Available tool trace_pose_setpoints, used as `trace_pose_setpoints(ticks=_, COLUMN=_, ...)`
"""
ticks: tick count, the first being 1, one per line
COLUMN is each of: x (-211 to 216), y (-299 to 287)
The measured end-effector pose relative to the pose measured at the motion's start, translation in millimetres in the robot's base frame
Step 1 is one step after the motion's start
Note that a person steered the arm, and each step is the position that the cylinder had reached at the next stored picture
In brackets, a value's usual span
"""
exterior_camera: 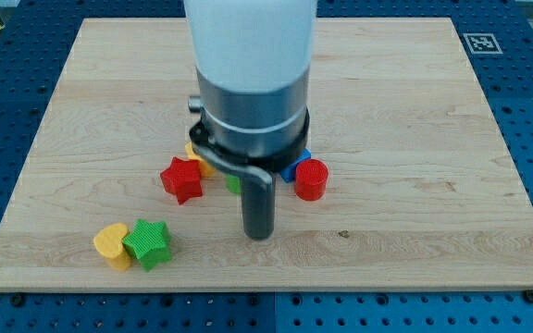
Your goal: Push the green star along with the yellow heart to the left
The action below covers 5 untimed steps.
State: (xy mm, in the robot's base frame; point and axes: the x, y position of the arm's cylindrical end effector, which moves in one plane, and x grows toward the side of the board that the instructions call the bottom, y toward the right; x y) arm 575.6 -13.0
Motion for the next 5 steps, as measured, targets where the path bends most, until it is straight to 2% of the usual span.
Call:
trace_pose_setpoints(ticks=1, x=12.8, y=-14.9)
trace_pose_setpoints(ticks=5, x=12.9, y=-113.4)
